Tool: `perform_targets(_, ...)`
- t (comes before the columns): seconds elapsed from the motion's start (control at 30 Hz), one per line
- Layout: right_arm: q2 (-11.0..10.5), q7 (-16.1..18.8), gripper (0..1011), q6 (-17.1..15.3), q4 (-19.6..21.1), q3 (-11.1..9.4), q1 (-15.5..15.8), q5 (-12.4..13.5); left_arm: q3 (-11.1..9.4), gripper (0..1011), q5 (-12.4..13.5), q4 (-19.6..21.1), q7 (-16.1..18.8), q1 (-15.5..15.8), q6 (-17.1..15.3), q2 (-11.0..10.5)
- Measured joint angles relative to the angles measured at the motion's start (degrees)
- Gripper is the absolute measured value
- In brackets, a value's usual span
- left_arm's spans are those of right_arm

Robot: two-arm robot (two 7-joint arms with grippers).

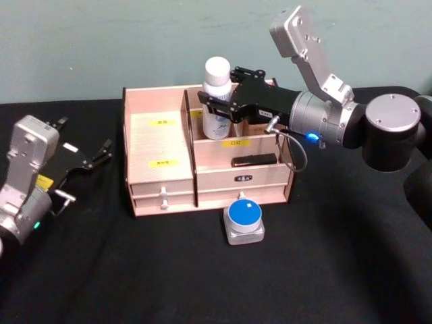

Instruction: Pick up the facial cleanser and watermelon frost from the table and place them into the tiered storage box.

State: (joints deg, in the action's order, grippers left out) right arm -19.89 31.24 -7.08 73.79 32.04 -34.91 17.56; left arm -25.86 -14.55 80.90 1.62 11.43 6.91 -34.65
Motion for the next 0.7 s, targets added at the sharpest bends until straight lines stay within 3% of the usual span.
perform_targets(0.7,1.07,0.95,613,1.97,-3.53,-0.42,-0.43,0.16,0.0,1010,0.0,0.0,0.0,0.0,0.0,0.0)
